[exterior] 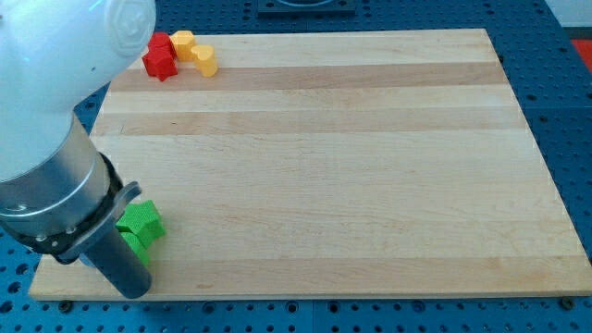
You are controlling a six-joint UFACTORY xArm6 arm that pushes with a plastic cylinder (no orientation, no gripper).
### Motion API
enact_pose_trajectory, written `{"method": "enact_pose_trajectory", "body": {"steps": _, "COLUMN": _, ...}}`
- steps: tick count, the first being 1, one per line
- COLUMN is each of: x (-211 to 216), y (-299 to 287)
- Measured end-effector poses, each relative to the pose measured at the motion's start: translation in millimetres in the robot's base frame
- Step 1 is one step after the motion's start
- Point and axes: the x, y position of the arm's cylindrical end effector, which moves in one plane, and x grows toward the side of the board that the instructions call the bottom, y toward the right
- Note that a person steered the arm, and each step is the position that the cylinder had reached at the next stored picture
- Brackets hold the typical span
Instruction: Separate the green blocks from the blue blocks
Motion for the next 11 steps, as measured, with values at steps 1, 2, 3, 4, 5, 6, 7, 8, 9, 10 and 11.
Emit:
{"method": "enact_pose_trajectory", "body": {"steps": 1, "x": 0.2, "y": -2.6}}
{"method": "enact_pose_trajectory", "body": {"steps": 2, "x": 0.0, "y": -11.2}}
{"method": "enact_pose_trajectory", "body": {"steps": 3, "x": -0.1, "y": -22.2}}
{"method": "enact_pose_trajectory", "body": {"steps": 4, "x": 0.1, "y": -26.4}}
{"method": "enact_pose_trajectory", "body": {"steps": 5, "x": -0.9, "y": -28.3}}
{"method": "enact_pose_trajectory", "body": {"steps": 6, "x": -2.1, "y": -28.3}}
{"method": "enact_pose_trajectory", "body": {"steps": 7, "x": -7.0, "y": -28.3}}
{"method": "enact_pose_trajectory", "body": {"steps": 8, "x": -14.6, "y": -28.3}}
{"method": "enact_pose_trajectory", "body": {"steps": 9, "x": -26.1, "y": -28.2}}
{"method": "enact_pose_trajectory", "body": {"steps": 10, "x": -39.1, "y": -14.1}}
{"method": "enact_pose_trajectory", "body": {"steps": 11, "x": -57.4, "y": 10.0}}
